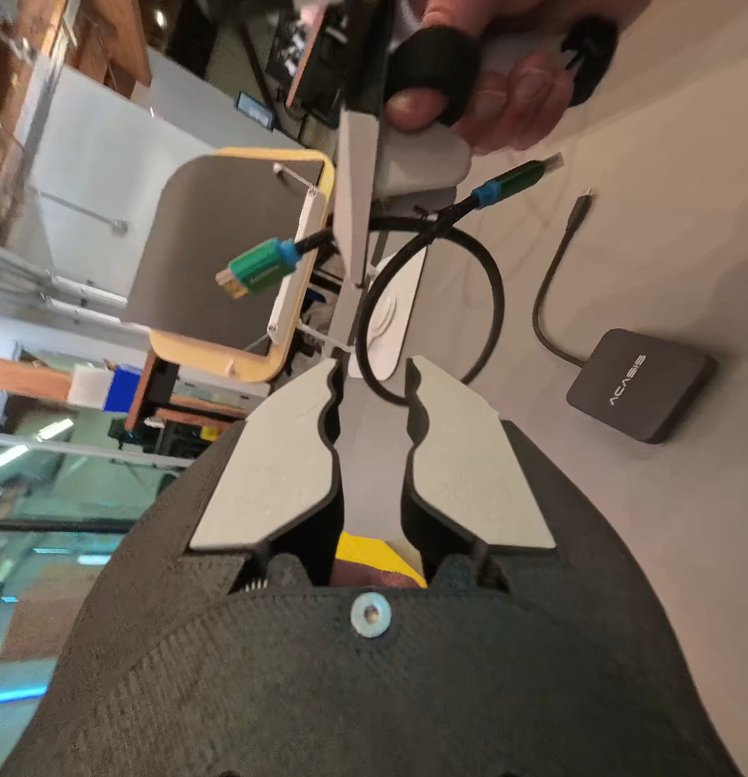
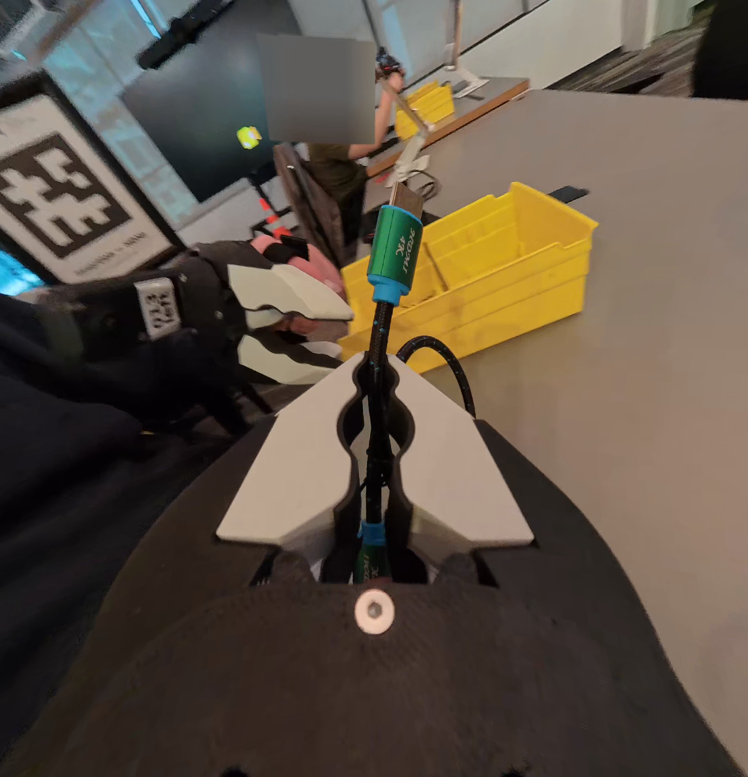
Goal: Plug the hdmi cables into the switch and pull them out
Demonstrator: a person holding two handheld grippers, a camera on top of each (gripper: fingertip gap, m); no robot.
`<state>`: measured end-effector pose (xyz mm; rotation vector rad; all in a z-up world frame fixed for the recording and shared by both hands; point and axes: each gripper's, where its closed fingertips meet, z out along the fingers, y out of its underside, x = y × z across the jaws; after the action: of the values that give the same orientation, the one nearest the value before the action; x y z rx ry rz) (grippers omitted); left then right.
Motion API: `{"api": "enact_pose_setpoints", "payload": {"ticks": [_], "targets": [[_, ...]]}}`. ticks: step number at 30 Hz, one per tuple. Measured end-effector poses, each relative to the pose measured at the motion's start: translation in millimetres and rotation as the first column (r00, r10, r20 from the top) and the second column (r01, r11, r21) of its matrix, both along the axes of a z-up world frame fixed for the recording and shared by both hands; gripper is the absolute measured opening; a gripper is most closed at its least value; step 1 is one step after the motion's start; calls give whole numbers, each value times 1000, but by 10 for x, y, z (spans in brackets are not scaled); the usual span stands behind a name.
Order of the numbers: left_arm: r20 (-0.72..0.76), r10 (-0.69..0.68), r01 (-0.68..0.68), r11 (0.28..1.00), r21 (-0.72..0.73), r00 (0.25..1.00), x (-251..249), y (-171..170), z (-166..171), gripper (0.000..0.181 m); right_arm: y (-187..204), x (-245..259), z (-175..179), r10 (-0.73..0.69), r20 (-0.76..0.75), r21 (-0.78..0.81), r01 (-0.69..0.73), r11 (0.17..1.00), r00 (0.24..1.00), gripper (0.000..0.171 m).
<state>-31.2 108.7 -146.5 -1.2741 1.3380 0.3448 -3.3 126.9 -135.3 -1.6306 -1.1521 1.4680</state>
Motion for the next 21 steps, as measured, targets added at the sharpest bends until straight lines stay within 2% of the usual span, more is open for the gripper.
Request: {"api": "enact_pose_setpoints", "payload": {"ticks": [5,8,11,17,21], "targets": [[269,86,-36,982,-185,959,14,-22,80,33,86,31,-65,-120,72,172,106,979,990,2],[365,124,-34,969,-245,923,84,-12,130,40,39,-1,-81,-131,62,224,114,968,989,1],[474,152,-6,955,-295,867,129,-5,200,41,73,17,-186,-196,136,347,139,928,971,2],[561,240,17,911,-413,792,172,-31,161,41,218,120,-235,-434,233,686,169,708,870,2],[653,324,72,862,-502,684,268,-13,141,48,234,90,-196,-554,234,855,102,509,799,1]]}}
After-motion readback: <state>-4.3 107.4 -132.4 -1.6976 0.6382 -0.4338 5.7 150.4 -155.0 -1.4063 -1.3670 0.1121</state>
